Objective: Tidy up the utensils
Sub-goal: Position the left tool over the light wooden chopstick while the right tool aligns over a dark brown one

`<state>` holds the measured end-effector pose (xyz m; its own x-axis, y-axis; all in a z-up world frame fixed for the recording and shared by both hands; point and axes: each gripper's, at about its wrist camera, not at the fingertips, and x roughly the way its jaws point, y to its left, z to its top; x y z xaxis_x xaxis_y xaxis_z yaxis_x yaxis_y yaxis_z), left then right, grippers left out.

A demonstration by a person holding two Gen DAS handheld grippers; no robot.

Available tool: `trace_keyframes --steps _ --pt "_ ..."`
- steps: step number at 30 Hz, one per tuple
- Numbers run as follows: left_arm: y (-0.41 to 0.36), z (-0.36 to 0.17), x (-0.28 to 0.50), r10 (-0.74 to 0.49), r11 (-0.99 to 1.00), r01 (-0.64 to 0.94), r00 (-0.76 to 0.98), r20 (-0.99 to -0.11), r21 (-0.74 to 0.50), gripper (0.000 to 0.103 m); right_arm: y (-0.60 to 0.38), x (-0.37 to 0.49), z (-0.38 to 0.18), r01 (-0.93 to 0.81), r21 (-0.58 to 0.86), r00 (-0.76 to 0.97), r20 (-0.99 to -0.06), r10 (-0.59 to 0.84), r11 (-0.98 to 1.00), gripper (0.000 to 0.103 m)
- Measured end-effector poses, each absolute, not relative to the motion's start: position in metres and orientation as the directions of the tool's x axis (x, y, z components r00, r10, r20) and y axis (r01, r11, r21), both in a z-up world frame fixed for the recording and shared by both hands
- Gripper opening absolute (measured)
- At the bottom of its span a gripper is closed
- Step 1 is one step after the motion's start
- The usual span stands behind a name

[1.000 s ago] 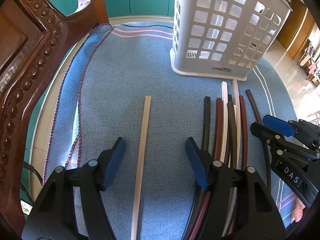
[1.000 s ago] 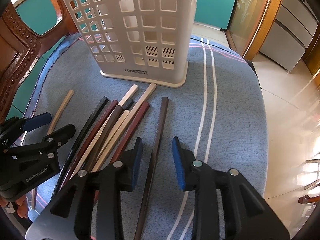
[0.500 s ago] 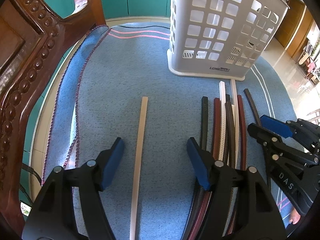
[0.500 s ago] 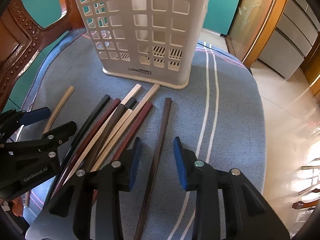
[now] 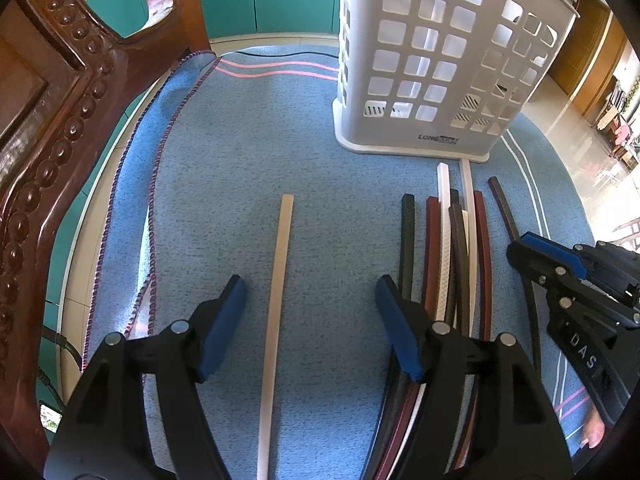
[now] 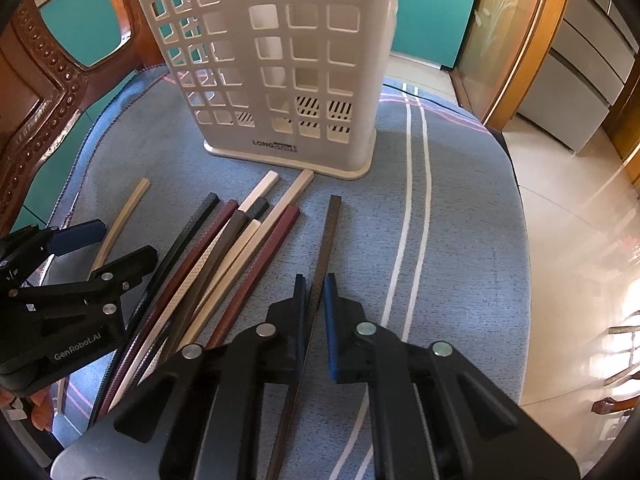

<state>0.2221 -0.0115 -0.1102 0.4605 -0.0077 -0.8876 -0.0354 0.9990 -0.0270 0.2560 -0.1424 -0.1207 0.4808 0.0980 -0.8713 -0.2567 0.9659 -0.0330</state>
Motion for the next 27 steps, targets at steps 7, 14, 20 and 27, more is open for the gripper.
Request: trace_keyframes --steps 7,14,20,27 --pt "-0.012 -0.110 0.222 -0.007 0.999 -0.035 0.460 -0.888 -0.026 0.071 -0.140 0.256 -0.126 -0.257 -0.049 0.483 -0.871 0.085 0.965 0.030" --pt "-0.014 -0.110 0.222 -0.006 0.999 -0.028 0.460 -0.888 -0.021 0.072 -0.138 0.255 -0.126 -0.257 -0.048 0.486 -0.870 0.086 0.965 0.030" --pt "-0.015 -0.110 0.222 -0.006 0.999 -0.029 0.460 -0.888 -0.021 0.072 -0.135 0.250 -0.126 -0.278 -0.044 0.485 -0.869 0.101 0.960 0.011" --pt "-0.012 -0.108 0.221 -0.015 0.999 -0.036 0.464 -0.886 -0.036 0.072 -0.137 0.247 -0.124 -0.270 -0.029 0.483 -0.869 0.109 0.962 0.009"
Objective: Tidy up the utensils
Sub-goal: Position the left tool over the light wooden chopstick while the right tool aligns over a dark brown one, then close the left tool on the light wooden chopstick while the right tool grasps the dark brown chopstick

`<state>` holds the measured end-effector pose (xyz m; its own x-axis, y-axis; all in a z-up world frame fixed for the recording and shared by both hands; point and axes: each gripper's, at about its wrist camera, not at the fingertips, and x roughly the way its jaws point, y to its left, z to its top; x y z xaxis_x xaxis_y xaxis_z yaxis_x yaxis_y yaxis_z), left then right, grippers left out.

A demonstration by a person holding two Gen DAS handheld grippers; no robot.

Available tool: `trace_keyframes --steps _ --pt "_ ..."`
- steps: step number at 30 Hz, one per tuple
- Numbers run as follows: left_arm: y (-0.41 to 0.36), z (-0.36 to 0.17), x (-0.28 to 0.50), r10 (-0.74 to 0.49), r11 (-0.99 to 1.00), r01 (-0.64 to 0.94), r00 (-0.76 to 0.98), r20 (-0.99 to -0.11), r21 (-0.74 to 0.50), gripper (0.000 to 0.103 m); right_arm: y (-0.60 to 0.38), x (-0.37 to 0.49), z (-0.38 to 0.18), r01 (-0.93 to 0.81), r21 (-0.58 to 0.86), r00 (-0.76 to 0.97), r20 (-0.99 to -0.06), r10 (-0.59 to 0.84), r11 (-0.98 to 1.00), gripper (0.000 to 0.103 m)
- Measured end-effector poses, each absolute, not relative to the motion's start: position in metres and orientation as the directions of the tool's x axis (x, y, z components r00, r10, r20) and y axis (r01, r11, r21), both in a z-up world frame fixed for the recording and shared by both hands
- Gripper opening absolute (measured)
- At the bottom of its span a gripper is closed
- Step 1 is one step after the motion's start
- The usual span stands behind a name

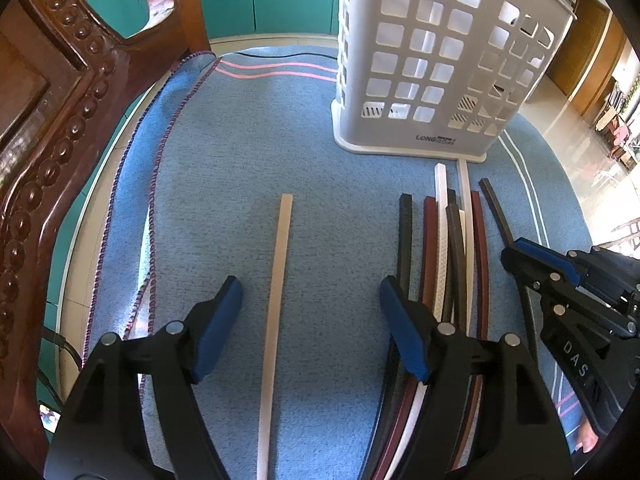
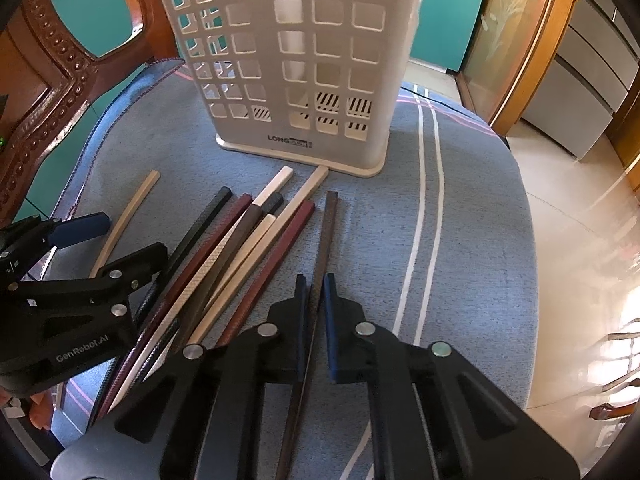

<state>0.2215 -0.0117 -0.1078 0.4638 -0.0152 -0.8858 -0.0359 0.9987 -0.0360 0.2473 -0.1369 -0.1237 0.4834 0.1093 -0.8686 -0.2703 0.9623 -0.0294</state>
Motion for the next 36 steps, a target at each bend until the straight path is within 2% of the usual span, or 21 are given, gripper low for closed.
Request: trace_keyframes --steps 4,9,14,22,24,28,36 --pt "-0.008 -0.106 0.222 -0.020 0.998 -0.042 0.463 -0.886 -0.045 0.074 -0.145 0.250 -0.121 -0.258 -0.024 0.482 -0.869 0.107 0.966 0.009" --pt "0.016 -0.094 0.222 -0.087 0.989 -0.064 0.480 -0.873 -0.133 0.075 -0.152 0.252 -0.119 -0.247 -0.016 0.483 -0.869 0.109 0.969 0.009" --pt "0.032 -0.091 0.221 -0.101 0.981 -0.096 0.478 -0.873 -0.166 0.076 -0.156 0.254 -0.113 -0.239 0.001 0.490 -0.863 0.121 0.971 0.009" --pt "0.022 -0.103 0.243 -0.042 0.992 -0.085 0.453 -0.891 -0.090 0.076 -0.159 0.255 -0.111 -0.231 0.006 0.484 -0.867 0.120 0.973 0.012" --pt "0.014 -0.107 0.250 -0.013 0.996 -0.072 0.448 -0.894 -0.051 0.076 -0.160 0.255 -0.110 -0.230 0.011 0.487 -0.865 0.125 0.973 0.015" --pt "0.007 -0.113 0.257 0.034 0.997 -0.077 0.433 -0.901 0.000 0.076 -0.159 0.260 -0.112 -0.227 0.012 0.493 -0.861 0.125 0.974 0.029" --pt "0.007 -0.115 0.253 0.034 0.997 -0.074 0.440 -0.897 0.001 0.076 -0.146 0.274 -0.122 -0.193 -0.044 0.509 -0.859 0.061 0.980 0.029"
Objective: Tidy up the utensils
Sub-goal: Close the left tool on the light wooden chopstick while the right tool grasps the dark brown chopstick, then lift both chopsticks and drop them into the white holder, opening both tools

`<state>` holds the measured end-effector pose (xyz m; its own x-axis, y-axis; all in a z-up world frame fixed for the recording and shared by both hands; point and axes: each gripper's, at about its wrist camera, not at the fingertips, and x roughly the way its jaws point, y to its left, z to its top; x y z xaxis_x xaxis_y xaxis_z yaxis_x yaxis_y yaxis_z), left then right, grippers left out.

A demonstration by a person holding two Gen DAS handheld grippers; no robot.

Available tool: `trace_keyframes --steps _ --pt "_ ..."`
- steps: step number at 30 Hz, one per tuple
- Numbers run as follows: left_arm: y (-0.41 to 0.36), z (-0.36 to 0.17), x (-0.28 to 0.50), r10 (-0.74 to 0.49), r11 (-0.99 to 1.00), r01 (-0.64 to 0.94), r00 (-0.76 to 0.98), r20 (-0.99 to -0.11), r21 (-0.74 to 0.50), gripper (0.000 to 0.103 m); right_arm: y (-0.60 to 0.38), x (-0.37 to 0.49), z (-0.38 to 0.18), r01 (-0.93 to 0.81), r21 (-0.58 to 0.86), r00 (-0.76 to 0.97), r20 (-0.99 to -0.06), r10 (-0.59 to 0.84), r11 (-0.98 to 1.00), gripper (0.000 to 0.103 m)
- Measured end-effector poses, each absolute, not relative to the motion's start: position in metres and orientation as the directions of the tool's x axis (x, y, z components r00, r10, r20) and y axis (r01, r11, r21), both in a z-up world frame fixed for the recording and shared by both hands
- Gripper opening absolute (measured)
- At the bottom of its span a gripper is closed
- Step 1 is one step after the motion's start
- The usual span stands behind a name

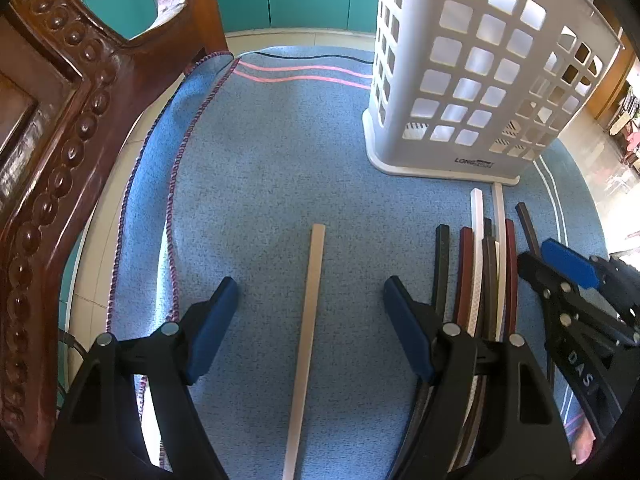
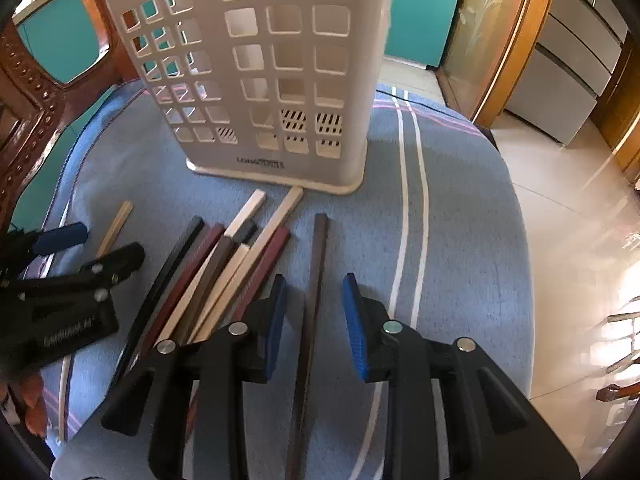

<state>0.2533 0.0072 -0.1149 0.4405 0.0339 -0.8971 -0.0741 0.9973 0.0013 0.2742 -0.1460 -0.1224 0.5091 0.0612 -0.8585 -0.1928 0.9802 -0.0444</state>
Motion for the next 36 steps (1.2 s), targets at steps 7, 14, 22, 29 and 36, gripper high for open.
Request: trace_keyframes --steps 7,14,22,29,36 --pt "0.012 -0.110 0.241 0.012 0.997 -0.074 0.452 -0.892 -0.024 0.042 -0.141 0.277 -0.122 -0.223 -0.012 0.498 -0.861 0.103 0.975 0.010" --pt "0.019 -0.102 0.239 -0.043 0.992 -0.082 0.485 -0.873 -0.094 0.007 -0.141 0.266 -0.110 -0.241 0.052 0.522 -0.835 0.174 0.969 0.006" --pt "0.028 -0.040 0.196 -0.089 0.988 -0.044 0.627 -0.774 -0.149 0.007 -0.171 0.224 -0.024 -0.303 0.150 0.658 -0.682 0.320 0.941 0.006" --pt "0.061 0.062 0.142 -0.145 0.975 0.017 0.804 -0.577 -0.221 0.007 -0.204 0.177 0.054 -0.347 0.212 0.757 -0.512 0.406 0.914 0.007" --pt "0.074 0.148 0.132 -0.196 0.932 0.080 0.932 -0.304 -0.353 0.007 -0.225 0.175 0.131 -0.378 0.283 0.832 -0.313 0.457 0.882 0.007"
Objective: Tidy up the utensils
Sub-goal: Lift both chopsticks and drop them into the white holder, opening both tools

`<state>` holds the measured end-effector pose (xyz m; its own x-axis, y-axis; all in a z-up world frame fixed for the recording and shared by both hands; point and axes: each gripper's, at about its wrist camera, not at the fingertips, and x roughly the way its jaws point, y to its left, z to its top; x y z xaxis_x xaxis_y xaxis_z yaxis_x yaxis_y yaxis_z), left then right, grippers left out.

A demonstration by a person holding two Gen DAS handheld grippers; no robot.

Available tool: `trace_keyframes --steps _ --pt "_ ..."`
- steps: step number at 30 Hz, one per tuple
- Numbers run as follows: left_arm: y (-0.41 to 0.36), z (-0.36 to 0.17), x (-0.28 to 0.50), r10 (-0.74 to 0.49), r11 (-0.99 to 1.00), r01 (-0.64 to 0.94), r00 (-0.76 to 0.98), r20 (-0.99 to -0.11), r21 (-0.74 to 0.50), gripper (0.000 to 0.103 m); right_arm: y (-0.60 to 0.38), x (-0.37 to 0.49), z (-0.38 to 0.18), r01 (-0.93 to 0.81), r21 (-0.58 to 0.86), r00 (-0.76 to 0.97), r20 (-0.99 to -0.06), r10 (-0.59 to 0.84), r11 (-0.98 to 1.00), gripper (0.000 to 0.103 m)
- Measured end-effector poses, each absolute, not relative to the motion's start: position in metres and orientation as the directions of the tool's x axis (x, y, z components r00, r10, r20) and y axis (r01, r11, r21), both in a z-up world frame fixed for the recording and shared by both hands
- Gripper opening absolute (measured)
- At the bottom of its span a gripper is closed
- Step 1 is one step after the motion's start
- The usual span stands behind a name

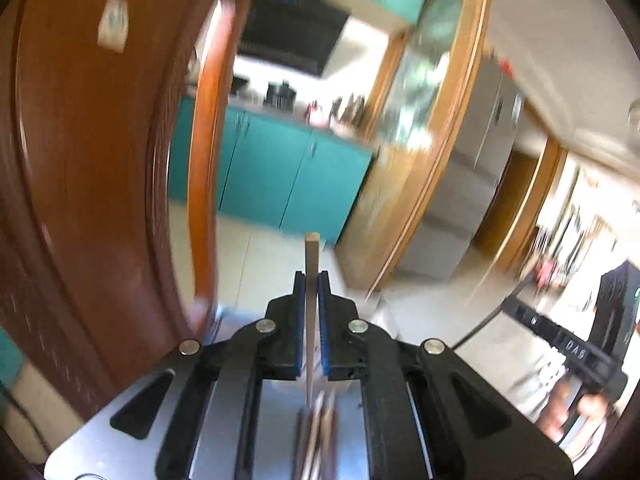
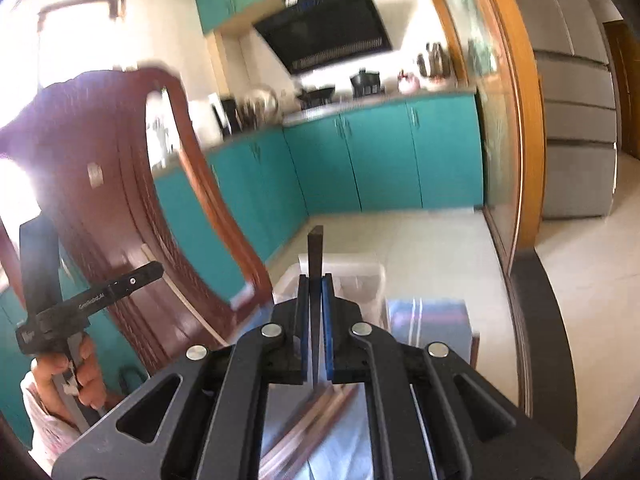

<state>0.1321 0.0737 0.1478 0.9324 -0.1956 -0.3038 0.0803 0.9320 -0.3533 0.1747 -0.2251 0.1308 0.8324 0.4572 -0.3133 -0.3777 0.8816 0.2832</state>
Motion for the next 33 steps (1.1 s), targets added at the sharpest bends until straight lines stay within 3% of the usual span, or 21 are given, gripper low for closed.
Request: trace_keyframes --steps 4,8,17,24,25,27,28,31,33 --pt "0.079 0.169 0.140 -0.147 0.899 0.058 0.974 -0.174 -0.435 0.007 -0.236 0.185 0.164 -0.341 0.303 0.919 -0.091 0.384 0.890 0.007" --pt "0.072 0.159 0.175 -0.071 0.894 -0.002 0.987 -0.145 -0.448 0.007 -0.232 0.213 0.147 -0.261 0.287 0.956 -0.053 0.287 0.922 0.007" --pt "0.050 0.092 0.239 -0.087 0.926 -0.061 0.926 -0.366 -0.373 0.007 -0.221 0.254 0.099 -0.242 0.256 0.952 -0.123 0.280 0.936 0.007" --pt "0.041 0.073 0.240 -0.086 0.941 -0.058 0.913 -0.399 -0.334 0.009 -0.206 0.260 0.066 -0.226 0.193 0.935 -0.233 0.269 0.955 0.007" --pt "0.041 0.073 0.239 -0.086 0.942 -0.054 0.916 -0.392 -0.332 0.011 -0.206 0.258 0.063 -0.227 0.183 0.933 -0.241 0.268 0.956 0.010" --pt "0.041 0.074 0.228 -0.084 0.942 -0.042 0.930 -0.357 -0.333 0.014 -0.208 0.251 0.060 -0.232 0.173 0.931 -0.245 0.270 0.957 0.028" --pt "0.041 0.074 0.218 -0.079 0.943 -0.037 0.941 -0.331 -0.330 0.020 -0.210 0.244 0.059 -0.237 0.171 0.933 -0.235 0.273 0.956 0.040" --pt "0.041 0.076 0.190 -0.056 0.944 -0.037 0.961 -0.271 -0.327 0.050 -0.218 0.222 0.060 -0.250 0.166 0.942 -0.189 0.279 0.954 0.047" --pt "0.039 0.065 0.172 -0.034 0.951 -0.048 0.966 -0.256 -0.306 0.057 -0.227 0.202 0.058 -0.237 0.163 0.957 -0.133 0.259 0.958 0.048"
